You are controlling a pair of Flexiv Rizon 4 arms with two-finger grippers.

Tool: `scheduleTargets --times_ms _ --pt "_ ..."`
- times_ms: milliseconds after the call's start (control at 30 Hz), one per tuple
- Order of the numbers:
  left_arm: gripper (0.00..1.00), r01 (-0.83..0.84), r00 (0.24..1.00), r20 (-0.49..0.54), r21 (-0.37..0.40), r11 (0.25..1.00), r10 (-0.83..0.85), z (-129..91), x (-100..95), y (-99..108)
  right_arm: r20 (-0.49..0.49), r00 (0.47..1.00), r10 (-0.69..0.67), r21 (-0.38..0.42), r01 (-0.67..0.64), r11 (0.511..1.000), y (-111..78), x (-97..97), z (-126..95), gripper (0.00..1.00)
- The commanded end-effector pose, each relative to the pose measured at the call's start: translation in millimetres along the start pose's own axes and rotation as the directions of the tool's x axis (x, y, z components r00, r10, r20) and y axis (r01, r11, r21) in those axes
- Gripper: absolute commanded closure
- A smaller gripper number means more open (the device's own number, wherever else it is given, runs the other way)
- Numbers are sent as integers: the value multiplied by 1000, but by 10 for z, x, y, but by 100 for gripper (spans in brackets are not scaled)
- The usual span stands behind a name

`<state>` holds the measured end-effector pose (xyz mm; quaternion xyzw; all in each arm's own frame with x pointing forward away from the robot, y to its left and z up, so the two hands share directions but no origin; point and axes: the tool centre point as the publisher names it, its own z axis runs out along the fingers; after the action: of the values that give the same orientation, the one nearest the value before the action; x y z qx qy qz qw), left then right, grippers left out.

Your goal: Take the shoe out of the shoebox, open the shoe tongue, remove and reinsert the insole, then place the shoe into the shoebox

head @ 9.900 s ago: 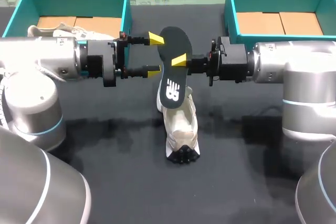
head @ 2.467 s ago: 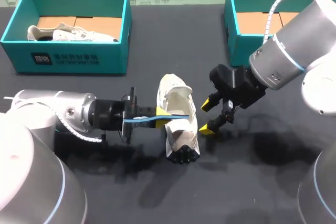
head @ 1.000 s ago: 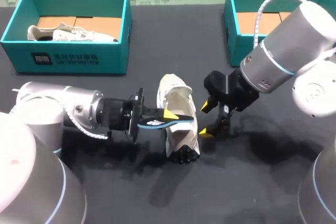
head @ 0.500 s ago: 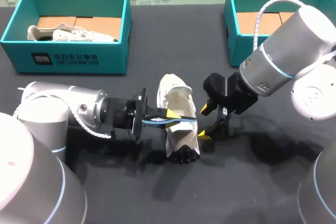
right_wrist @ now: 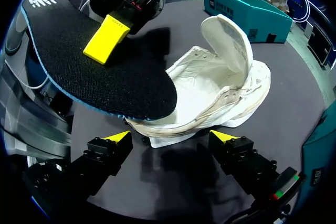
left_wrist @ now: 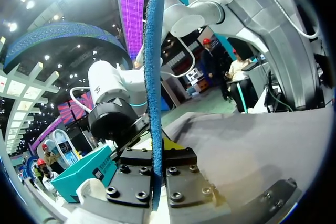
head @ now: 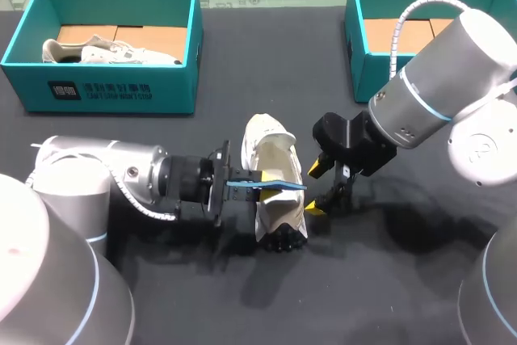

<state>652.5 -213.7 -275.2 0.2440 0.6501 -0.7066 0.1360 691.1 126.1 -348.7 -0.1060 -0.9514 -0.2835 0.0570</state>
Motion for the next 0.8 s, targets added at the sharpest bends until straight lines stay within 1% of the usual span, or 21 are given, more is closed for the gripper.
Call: scheduleTargets --times_ms 33,267,467,667,800 --pt "100 5 1000 14 -8 1000 -5 35 23 11 3 1000 0 1 0 1000 0 8 14 0" --pt "100 22 998 52 -26 999 -21 6 -22 115 3 1000 0 1 0 1000 0 8 14 0" --pt "100 37 996 82 -41 998 -33 -13 -106 252 3 1000 0 1 0 1000 0 8 14 0" --pt "100 43 995 89 -45 998 -39 -24 -114 359 3 1000 0 1 0 1000 0 8 14 0" --pt "100 34 997 75 -37 999 -31 -12 -102 428 3 1000 0 1 0 1000 0 8 14 0"
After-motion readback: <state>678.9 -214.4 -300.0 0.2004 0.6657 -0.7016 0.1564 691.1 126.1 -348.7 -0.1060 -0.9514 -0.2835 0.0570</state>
